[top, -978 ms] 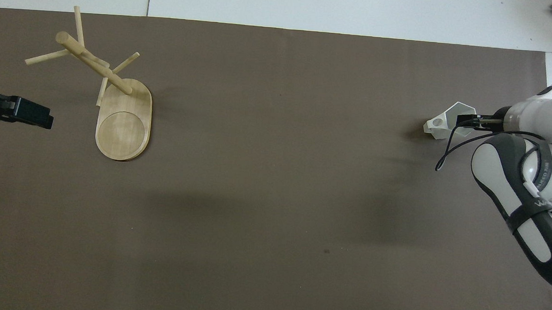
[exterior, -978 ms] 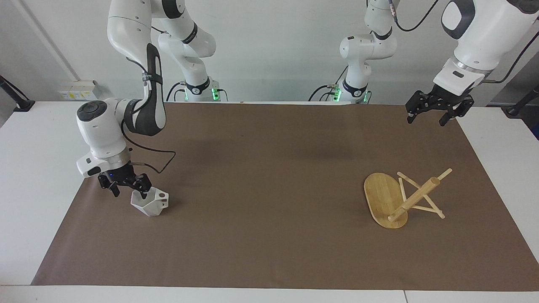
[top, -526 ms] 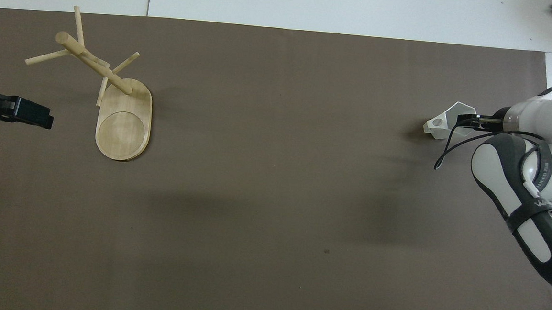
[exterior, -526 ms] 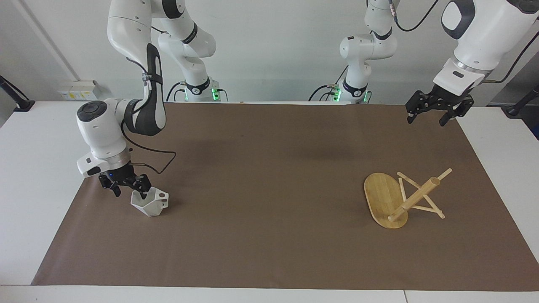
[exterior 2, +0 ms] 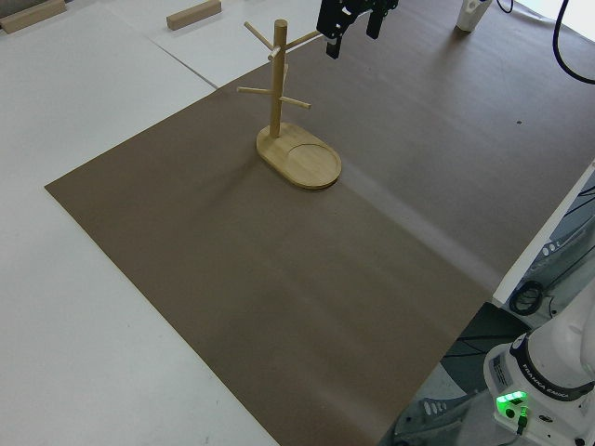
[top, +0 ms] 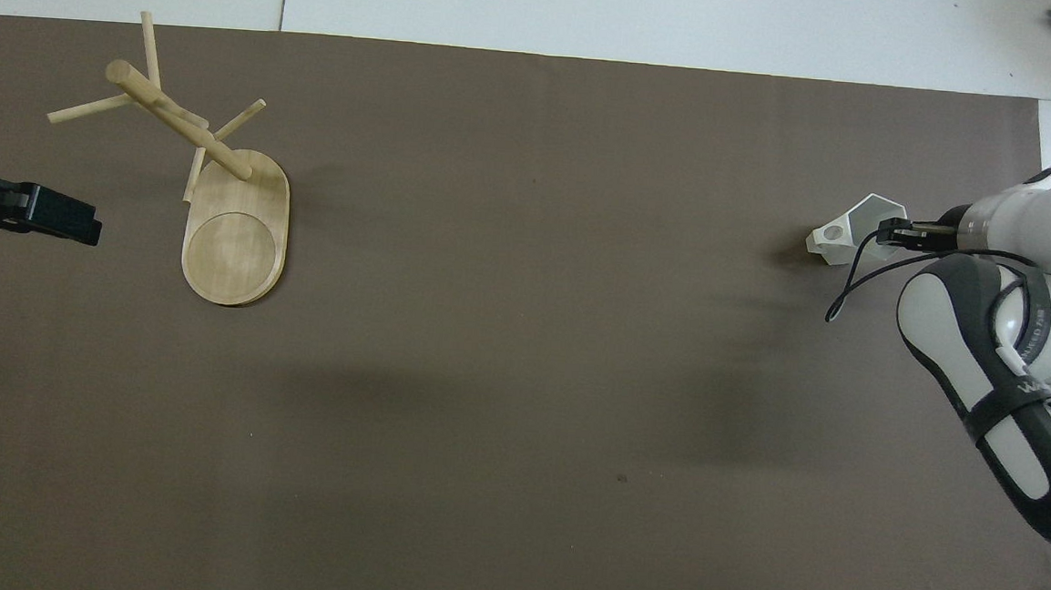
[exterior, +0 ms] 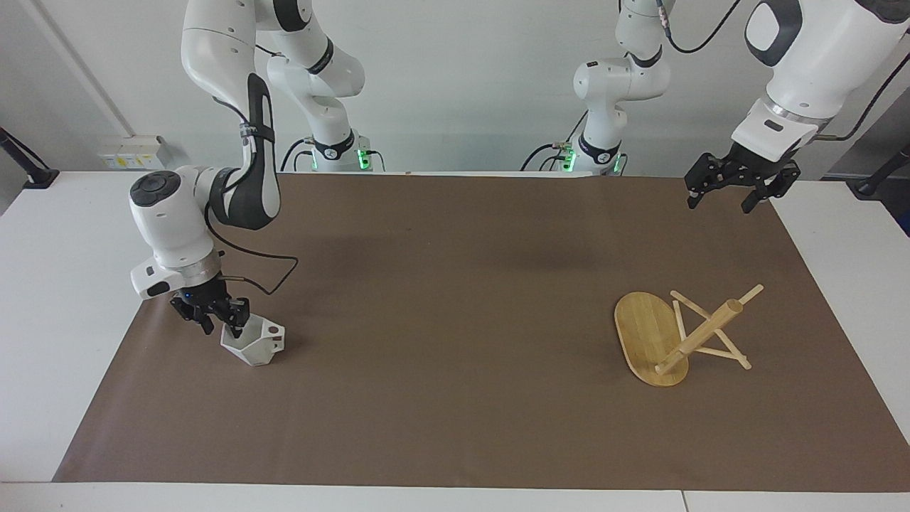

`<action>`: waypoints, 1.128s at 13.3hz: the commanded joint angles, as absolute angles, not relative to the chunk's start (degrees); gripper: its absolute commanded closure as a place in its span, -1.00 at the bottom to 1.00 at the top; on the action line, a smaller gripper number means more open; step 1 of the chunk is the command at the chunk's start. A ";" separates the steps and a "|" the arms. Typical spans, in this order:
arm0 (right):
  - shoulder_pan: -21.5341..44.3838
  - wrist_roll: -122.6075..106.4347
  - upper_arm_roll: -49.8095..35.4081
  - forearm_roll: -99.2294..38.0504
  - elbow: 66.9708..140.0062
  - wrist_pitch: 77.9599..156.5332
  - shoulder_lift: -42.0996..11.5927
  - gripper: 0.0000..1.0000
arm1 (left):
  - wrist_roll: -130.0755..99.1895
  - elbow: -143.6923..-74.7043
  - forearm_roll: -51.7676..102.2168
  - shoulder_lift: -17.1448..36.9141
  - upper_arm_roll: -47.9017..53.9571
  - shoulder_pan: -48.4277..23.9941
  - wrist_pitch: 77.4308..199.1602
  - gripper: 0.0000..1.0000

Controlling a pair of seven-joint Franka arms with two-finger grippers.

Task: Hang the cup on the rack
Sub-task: 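Close the right gripper on the white cup's handle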

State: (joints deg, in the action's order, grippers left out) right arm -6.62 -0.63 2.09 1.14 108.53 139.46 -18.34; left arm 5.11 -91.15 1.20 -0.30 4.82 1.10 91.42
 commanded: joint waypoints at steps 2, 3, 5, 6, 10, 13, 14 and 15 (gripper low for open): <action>-7.03 0.09 1.85 1.05 108.72 138.43 -18.02 0.05 | 4.57 -92.11 0.09 -1.32 5.18 1.49 90.79 -1.00; -7.03 0.09 1.85 1.05 108.55 137.82 -18.02 0.11 | 4.57 -92.11 0.17 -1.32 5.19 1.49 90.70 -1.00; -7.03 0.09 1.76 1.05 108.46 137.55 -17.93 0.19 | 4.40 -92.11 0.09 -1.41 5.19 1.32 90.62 -1.00; -6.94 0.09 1.76 1.05 108.46 137.55 -17.93 0.24 | 4.39 -92.11 0.09 -1.41 5.19 1.41 90.35 -1.00; -6.94 0.09 1.67 1.05 108.28 137.55 -17.93 0.46 | 4.39 -92.20 0.18 -1.58 5.19 1.32 90.09 -1.00; -6.86 0.09 1.67 1.05 108.28 137.55 -17.93 0.58 | 4.39 -92.55 0.53 -1.67 5.27 1.32 89.91 -1.00; -6.77 0.09 1.67 1.05 108.28 137.55 -18.02 0.64 | 4.22 -92.55 0.88 -1.67 5.36 1.41 89.91 -1.00; -6.68 0.09 1.67 1.05 108.19 137.55 -17.93 0.70 | 3.35 -92.55 1.05 -1.67 5.36 1.32 89.91 -1.00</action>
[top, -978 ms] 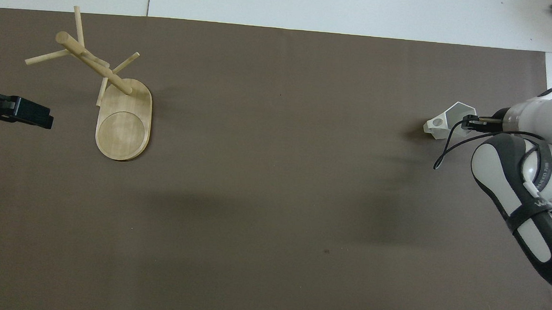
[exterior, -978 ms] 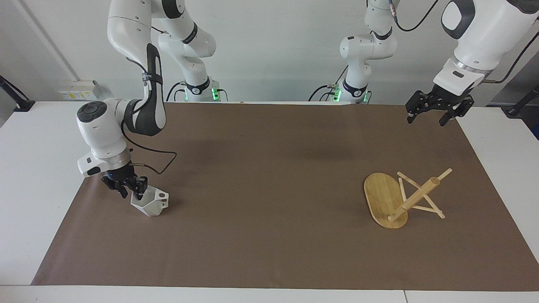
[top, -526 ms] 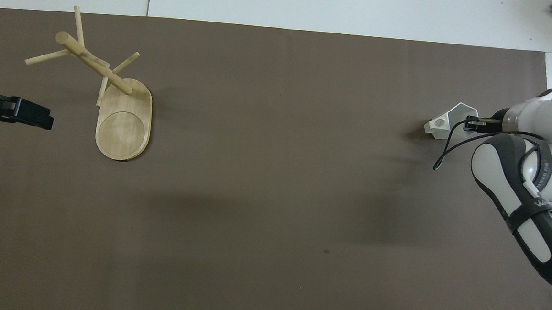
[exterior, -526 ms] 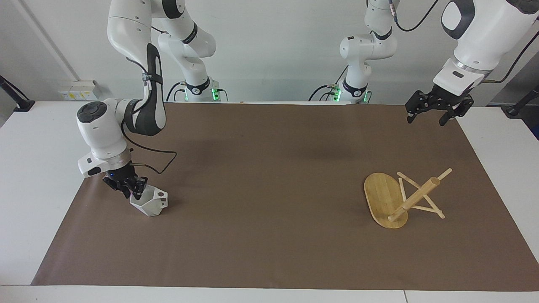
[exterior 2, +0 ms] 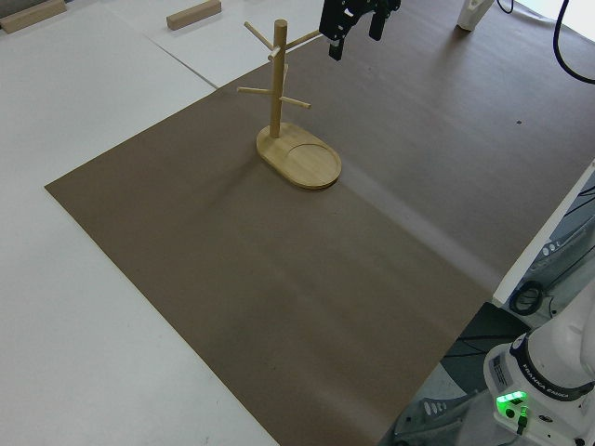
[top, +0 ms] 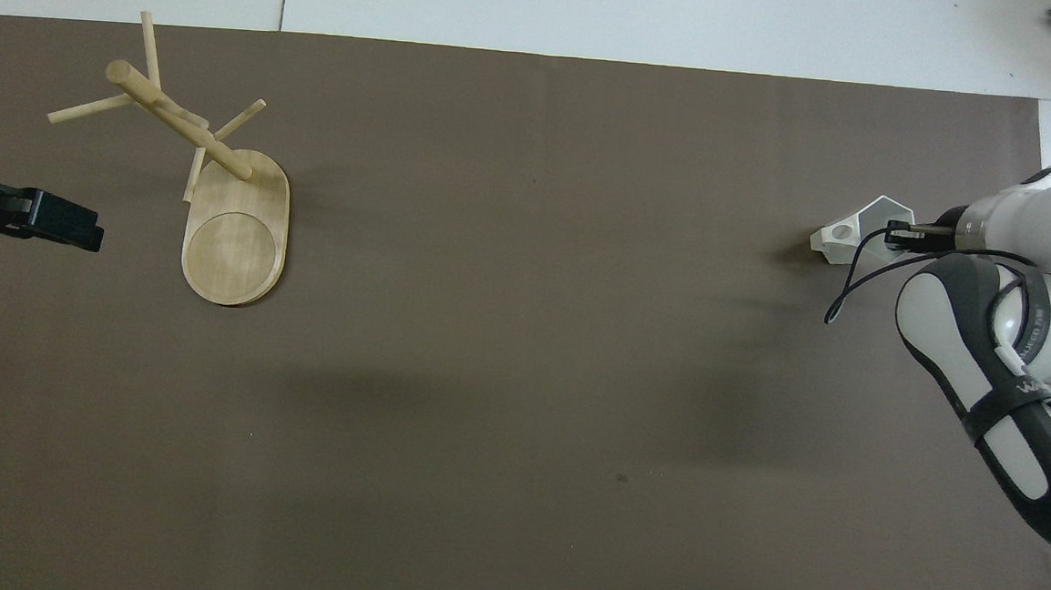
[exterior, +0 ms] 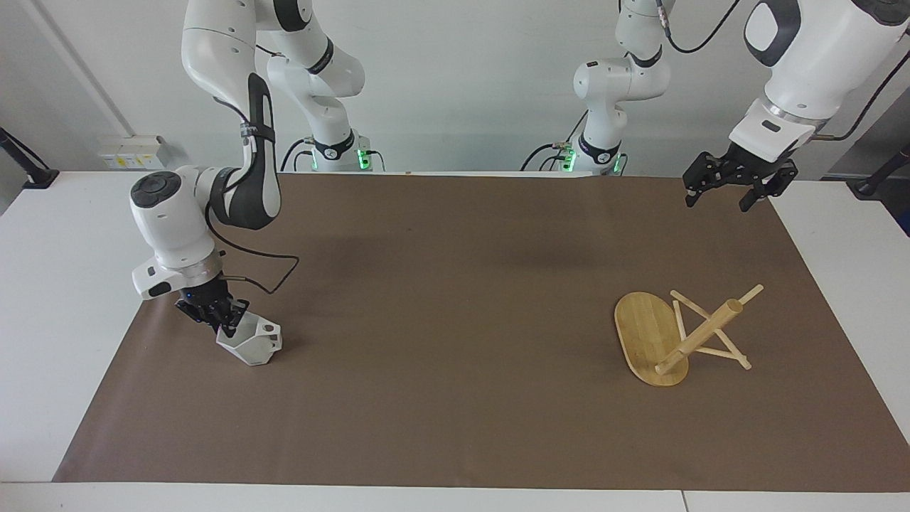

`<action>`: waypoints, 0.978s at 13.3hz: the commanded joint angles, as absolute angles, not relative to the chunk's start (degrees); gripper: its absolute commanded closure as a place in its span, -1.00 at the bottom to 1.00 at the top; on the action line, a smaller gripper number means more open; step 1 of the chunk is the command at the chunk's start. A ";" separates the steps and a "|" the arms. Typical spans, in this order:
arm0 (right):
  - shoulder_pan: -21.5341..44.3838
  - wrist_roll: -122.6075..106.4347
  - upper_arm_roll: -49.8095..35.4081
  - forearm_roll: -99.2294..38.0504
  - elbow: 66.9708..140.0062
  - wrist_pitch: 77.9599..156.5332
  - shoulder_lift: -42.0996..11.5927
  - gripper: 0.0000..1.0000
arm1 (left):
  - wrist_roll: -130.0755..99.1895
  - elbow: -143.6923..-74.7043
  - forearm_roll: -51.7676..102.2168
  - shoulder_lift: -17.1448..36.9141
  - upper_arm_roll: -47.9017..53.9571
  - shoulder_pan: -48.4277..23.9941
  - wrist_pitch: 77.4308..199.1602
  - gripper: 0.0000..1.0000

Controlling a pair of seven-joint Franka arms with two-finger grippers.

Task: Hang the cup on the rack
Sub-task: 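Close the right gripper on the white cup's handle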

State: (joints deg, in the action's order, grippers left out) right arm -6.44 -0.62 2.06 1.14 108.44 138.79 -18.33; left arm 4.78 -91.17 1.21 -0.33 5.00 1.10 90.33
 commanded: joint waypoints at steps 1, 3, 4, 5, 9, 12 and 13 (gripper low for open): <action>-6.59 0.09 1.67 1.05 108.19 137.55 -17.93 0.75 | 3.17 -92.90 0.97 -1.84 5.36 1.06 90.00 -1.00; -6.50 0.09 1.67 1.05 108.19 137.64 -17.93 0.85 | 3.25 -94.21 0.97 -2.72 5.27 0.62 90.09 -1.00; -6.50 0.09 1.67 1.05 108.19 137.55 -17.93 0.88 | 3.43 -94.39 0.97 -2.72 5.27 0.70 90.26 -1.00; -6.50 0.09 1.67 1.05 108.19 137.55 -17.93 0.88 | 3.17 -94.57 0.97 -2.72 5.27 0.70 90.61 -1.00; -6.42 0.09 1.58 1.05 108.11 137.55 -17.93 0.99 | 2.81 -94.48 0.97 -3.07 5.27 0.62 90.09 -1.00; -6.42 0.17 1.32 0.97 106.80 135.80 -17.84 1.00 | 2.73 -94.92 0.97 -3.43 5.19 1.23 89.82 -1.00; -6.42 0.18 1.14 0.97 105.83 134.05 -17.84 1.00 | 2.46 -94.75 0.88 -3.43 5.19 1.14 89.30 -1.00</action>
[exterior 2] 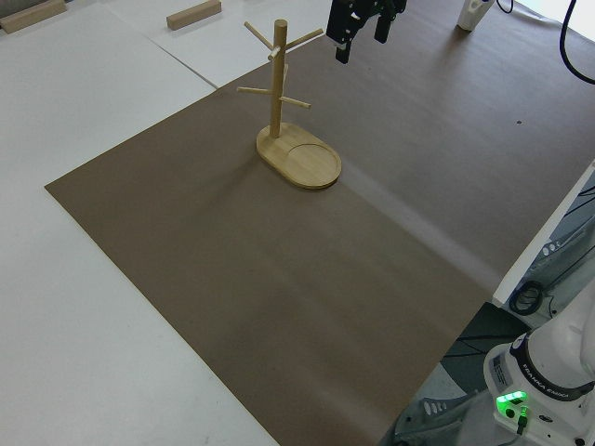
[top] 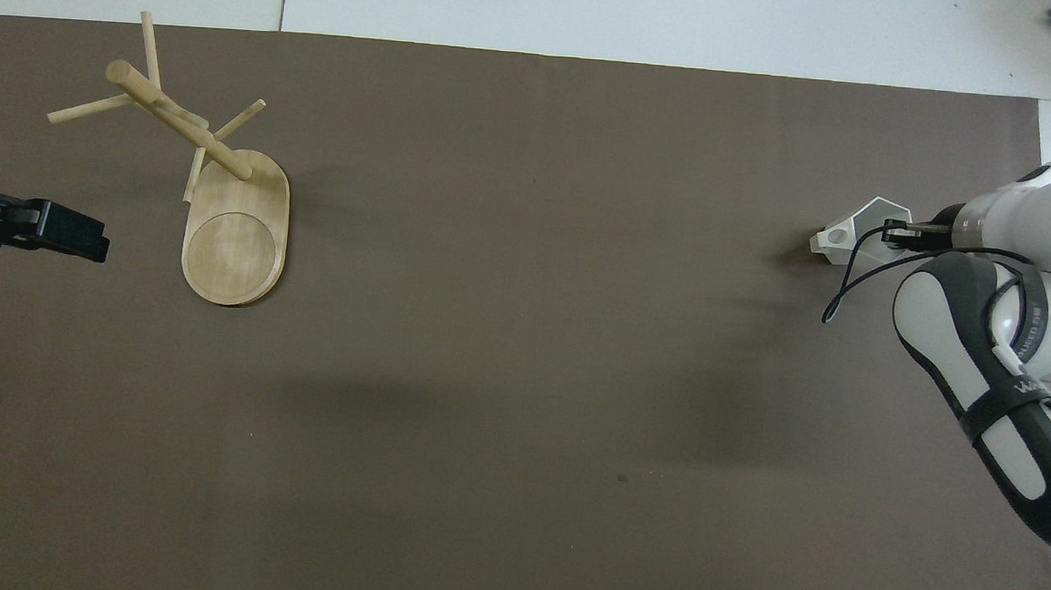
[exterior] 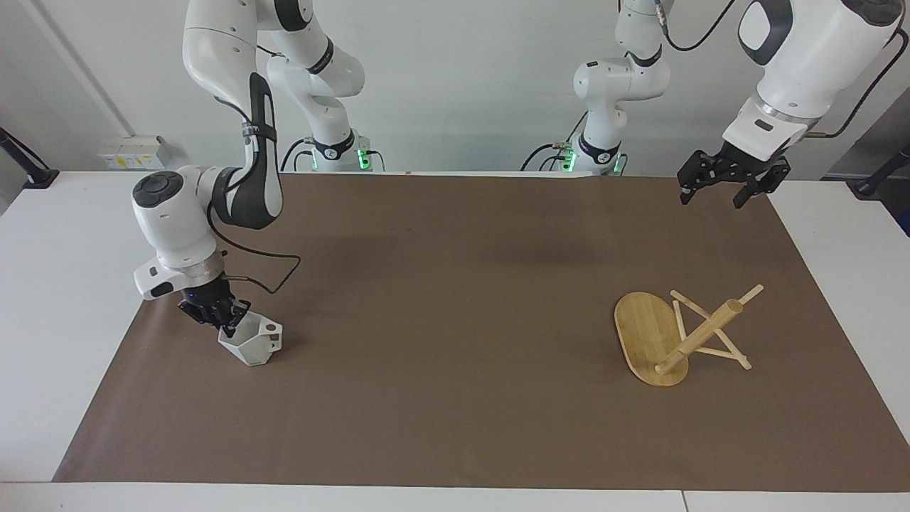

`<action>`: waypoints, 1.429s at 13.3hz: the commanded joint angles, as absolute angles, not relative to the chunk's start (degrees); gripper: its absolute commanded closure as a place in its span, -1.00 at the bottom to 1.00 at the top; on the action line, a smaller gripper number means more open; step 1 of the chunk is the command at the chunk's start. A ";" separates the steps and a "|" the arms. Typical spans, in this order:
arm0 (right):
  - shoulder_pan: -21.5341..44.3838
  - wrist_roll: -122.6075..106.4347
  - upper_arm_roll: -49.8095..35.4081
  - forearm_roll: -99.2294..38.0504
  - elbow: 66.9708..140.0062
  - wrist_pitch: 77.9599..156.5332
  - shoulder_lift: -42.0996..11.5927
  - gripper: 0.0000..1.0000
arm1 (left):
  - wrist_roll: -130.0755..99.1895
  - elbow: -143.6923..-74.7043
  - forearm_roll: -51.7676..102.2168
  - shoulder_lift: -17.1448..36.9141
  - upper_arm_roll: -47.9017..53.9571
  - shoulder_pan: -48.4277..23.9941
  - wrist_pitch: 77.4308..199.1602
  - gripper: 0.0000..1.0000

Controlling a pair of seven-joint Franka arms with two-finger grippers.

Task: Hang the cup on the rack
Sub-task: 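Close the right gripper on the white cup's handle, then lift the cup with the right gripper while the left gripper approaches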

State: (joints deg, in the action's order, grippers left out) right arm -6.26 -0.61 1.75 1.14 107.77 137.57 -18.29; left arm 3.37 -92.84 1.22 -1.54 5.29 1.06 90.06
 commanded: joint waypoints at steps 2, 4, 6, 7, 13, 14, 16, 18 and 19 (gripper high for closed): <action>-6.42 0.26 0.79 0.97 103.72 130.45 -17.32 1.00 | 1.24 -94.83 0.88 -3.43 5.27 0.97 89.65 -1.00; -6.33 0.26 0.00 0.88 101.44 126.41 -16.70 1.00 | -0.61 -96.05 0.97 -4.04 5.45 1.14 89.30 -1.00; -6.33 0.35 -1.05 0.79 98.98 122.28 -15.65 1.00 | -0.88 -97.03 1.05 -4.74 5.45 1.32 87.64 -1.00; -6.33 0.96 -1.66 0.36 97.49 119.73 -15.30 1.00 | -0.79 -97.12 1.14 -4.83 5.45 1.32 87.10 -1.00; -6.33 7.01 -5.52 -4.57 93.69 114.34 -13.10 1.00 | -16.68 -99.92 4.90 -6.23 5.54 0.70 86.85 -1.00; -6.33 8.77 -6.84 -4.66 93.00 114.17 -12.75 1.00 | -19.14 -100.45 7.27 -6.50 5.54 1.05 85.88 -1.00; -6.33 11.32 -8.87 -6.67 92.03 114.08 -12.22 1.00 | -26.85 -101.42 11.49 -7.12 5.45 1.23 84.47 -1.00; -6.33 11.78 -10.28 -8.87 91.76 114.17 -11.78 1.00 | -33.45 -103.26 16.06 -8.17 5.36 1.41 84.29 -1.00; -6.33 11.78 -11.41 -9.83 91.76 114.26 -11.60 1.00 | -37.23 -104.32 18.96 -8.70 5.10 1.75 84.29 -1.00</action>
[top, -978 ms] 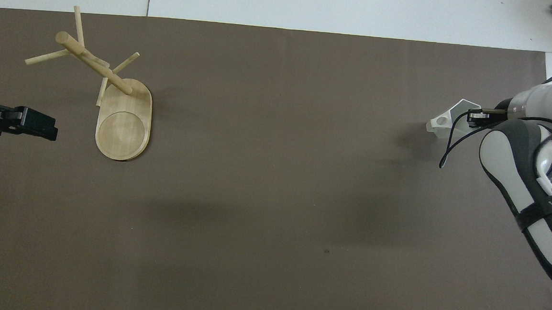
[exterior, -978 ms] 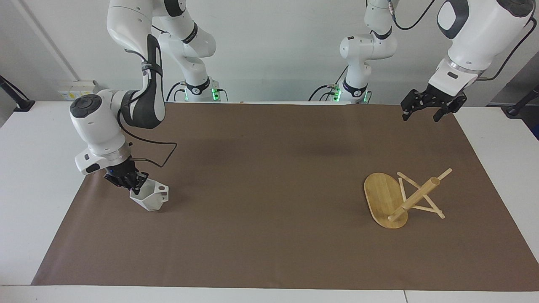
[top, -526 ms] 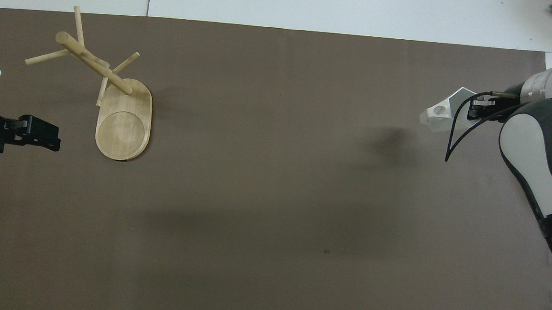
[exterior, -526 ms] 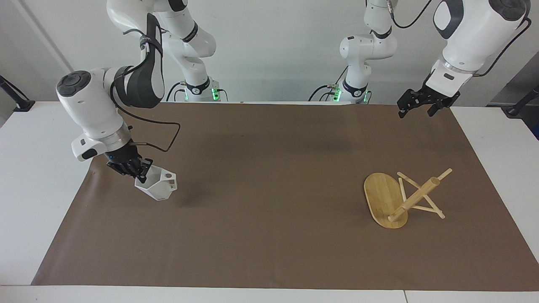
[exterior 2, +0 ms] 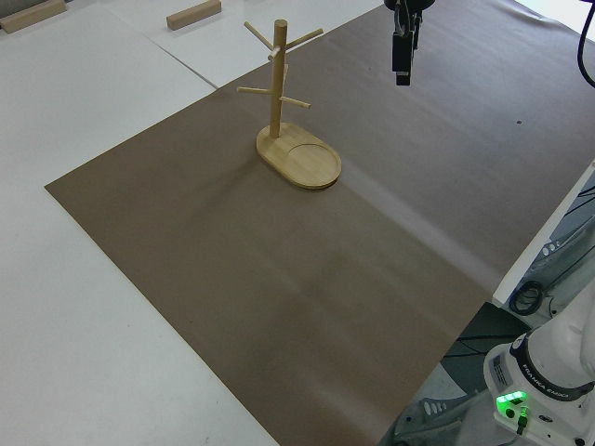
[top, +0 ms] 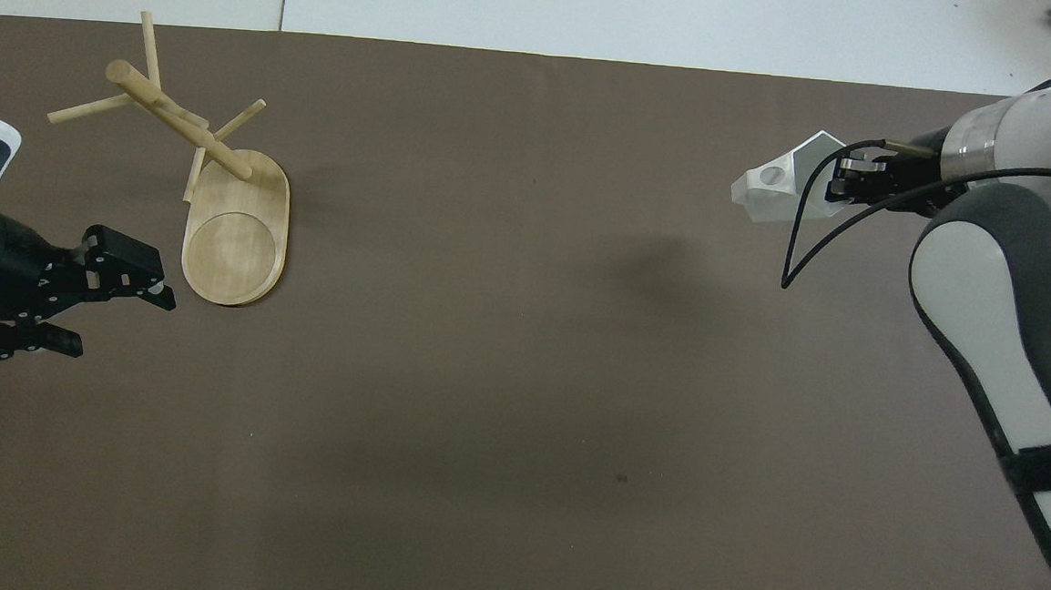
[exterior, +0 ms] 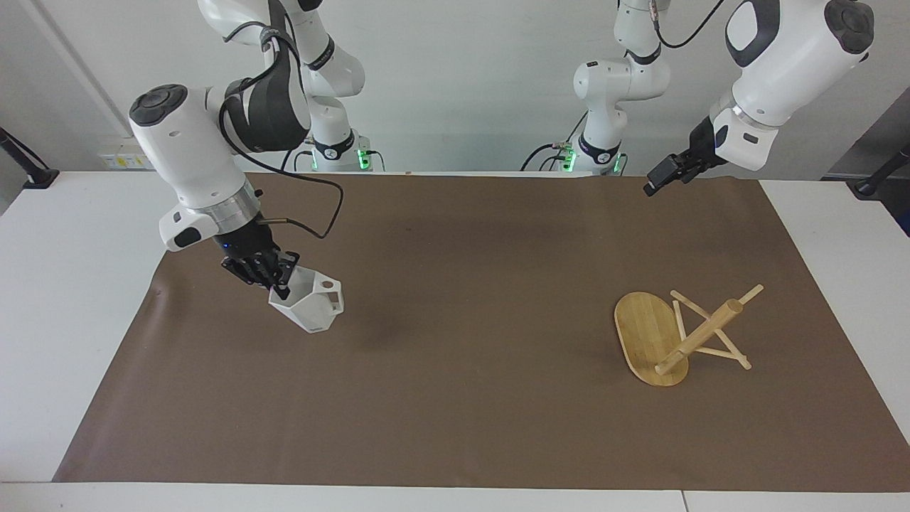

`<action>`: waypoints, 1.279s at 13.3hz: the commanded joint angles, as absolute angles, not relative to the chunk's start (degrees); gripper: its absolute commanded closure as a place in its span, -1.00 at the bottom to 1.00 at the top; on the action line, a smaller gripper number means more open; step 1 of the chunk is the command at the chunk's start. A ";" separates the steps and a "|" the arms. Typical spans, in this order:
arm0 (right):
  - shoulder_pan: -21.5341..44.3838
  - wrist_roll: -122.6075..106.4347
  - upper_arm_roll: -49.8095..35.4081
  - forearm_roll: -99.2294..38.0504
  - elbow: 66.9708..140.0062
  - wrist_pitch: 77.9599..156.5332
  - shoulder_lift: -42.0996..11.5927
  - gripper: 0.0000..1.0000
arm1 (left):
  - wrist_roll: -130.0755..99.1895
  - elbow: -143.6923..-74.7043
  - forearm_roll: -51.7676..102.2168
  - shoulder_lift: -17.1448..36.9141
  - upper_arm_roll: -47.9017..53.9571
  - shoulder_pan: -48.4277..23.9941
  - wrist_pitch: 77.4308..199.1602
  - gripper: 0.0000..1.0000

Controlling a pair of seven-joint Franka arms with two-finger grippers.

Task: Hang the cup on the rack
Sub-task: 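Lift the cup with the right gripper while the left gripper approaches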

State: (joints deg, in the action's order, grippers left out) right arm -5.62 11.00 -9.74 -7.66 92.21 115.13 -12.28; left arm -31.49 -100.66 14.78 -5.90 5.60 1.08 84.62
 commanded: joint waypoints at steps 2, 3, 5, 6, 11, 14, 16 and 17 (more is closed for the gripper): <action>-6.33 13.09 -13.61 -13.51 91.76 115.22 -11.16 1.00 | -46.17 -106.86 26.15 -10.01 5.10 3.42 84.72 -1.00; -6.33 13.88 -14.67 -15.54 91.76 115.57 -11.16 1.00 | -50.93 -108.44 29.24 -10.72 5.10 3.51 85.60 -1.00; -6.24 15.02 -16.42 -17.92 91.85 116.36 -11.16 1.00 | -58.41 -110.38 35.91 -11.51 5.10 3.52 87.79 -1.00; -6.33 15.55 -17.48 -18.54 91.85 116.37 -11.25 1.00 | -61.41 -110.65 38.64 -11.69 5.10 3.52 89.02 -1.00; -6.24 16.08 -22.58 -25.84 91.85 116.37 -11.08 1.00 | -66.61 -114.60 51.74 -12.04 5.10 3.52 92.71 -1.00; -6.33 20.98 -26.71 -27.76 91.76 118.02 -10.81 1.00 | -68.46 -115.93 59.04 -11.25 5.10 3.52 96.23 -1.00; -6.24 25.56 -29.87 -29.43 91.85 122.24 -10.55 1.00 | -69.08 -117.67 63.26 -9.85 5.18 3.08 100.35 -1.00; -6.24 26.10 -30.58 -30.05 91.85 123.56 -10.63 1.00 | -69.34 -117.69 65.02 -8.28 5.19 2.64 101.76 -1.00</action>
